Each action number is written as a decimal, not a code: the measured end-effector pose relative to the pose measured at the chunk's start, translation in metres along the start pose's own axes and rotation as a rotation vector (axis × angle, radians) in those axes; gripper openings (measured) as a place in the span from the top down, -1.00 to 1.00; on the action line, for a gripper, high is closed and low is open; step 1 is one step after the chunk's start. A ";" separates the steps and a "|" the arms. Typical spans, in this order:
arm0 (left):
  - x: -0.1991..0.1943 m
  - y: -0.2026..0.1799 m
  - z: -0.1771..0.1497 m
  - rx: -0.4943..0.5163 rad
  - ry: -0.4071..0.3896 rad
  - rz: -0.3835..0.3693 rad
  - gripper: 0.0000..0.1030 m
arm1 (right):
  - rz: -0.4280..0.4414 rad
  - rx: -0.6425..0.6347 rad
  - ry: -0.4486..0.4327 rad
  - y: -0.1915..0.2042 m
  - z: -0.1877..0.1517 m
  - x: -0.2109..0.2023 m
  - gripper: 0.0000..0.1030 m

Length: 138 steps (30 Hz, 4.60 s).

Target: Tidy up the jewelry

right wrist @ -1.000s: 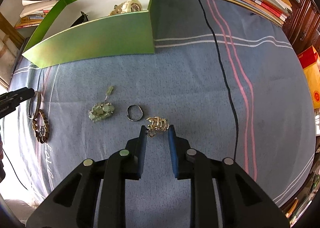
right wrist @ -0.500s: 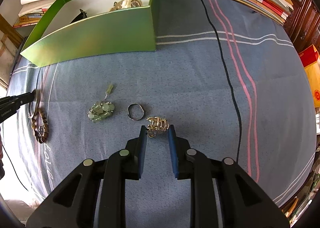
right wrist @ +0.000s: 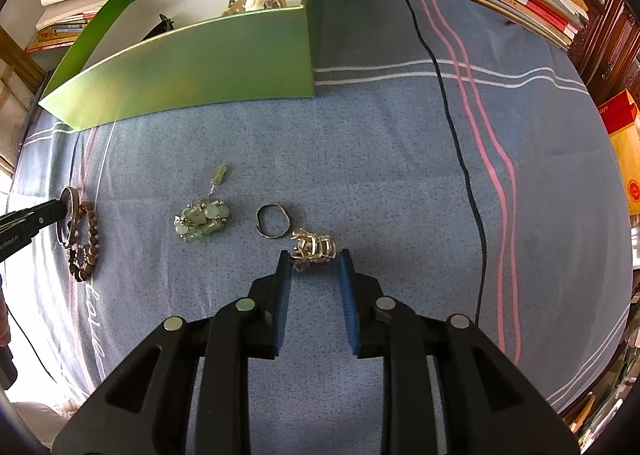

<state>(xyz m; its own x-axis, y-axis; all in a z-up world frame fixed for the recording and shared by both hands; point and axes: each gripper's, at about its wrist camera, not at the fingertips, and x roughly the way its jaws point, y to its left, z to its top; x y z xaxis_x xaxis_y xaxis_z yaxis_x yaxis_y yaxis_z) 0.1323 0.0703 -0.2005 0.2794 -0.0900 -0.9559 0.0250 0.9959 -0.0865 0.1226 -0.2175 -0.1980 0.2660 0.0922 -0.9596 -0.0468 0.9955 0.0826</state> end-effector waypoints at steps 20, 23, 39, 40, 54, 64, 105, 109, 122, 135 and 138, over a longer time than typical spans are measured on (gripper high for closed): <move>-0.058 -0.001 0.007 -0.031 -0.141 0.002 0.94 | 0.046 -0.083 -0.159 0.024 0.008 -0.065 0.57; -0.083 -0.007 0.014 -0.031 -0.201 0.004 0.94 | 0.061 -0.108 -0.219 0.031 0.022 -0.090 0.57; -0.132 -0.029 0.094 -0.047 -0.375 -0.033 0.94 | 0.156 -0.134 -0.408 0.063 0.112 -0.145 0.57; -0.125 -0.029 0.098 -0.050 -0.368 -0.027 0.94 | 0.150 -0.137 -0.384 0.067 0.118 -0.132 0.57; -0.032 -0.037 0.132 -0.059 -0.202 0.011 0.92 | 0.107 -0.153 -0.192 0.092 0.131 -0.032 0.57; -0.036 -0.040 0.105 0.022 -0.189 -0.013 0.33 | 0.127 -0.129 -0.248 0.067 0.114 -0.063 -0.09; -0.033 -0.013 -0.015 0.007 -0.098 -0.063 0.78 | 0.107 -0.248 -0.029 0.084 0.007 -0.017 0.50; -0.057 -0.014 -0.014 -0.002 -0.140 -0.103 0.78 | 0.116 -0.225 -0.033 0.079 0.003 -0.023 0.50; -0.078 -0.050 -0.025 0.087 -0.148 -0.185 0.78 | 0.130 -0.218 -0.047 0.075 -0.002 -0.035 0.50; -0.030 -0.022 -0.056 0.027 0.001 -0.076 0.63 | 0.104 -0.187 -0.021 0.061 -0.023 -0.037 0.49; -0.024 -0.015 -0.063 0.005 0.021 -0.055 0.46 | 0.093 -0.169 -0.014 0.056 -0.025 -0.035 0.43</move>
<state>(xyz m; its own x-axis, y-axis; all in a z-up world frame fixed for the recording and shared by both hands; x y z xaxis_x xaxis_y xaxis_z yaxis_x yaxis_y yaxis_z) 0.0651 0.0577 -0.1939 0.2576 -0.1449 -0.9553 0.0444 0.9894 -0.1381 0.0867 -0.1655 -0.1660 0.2662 0.1850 -0.9460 -0.2327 0.9647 0.1232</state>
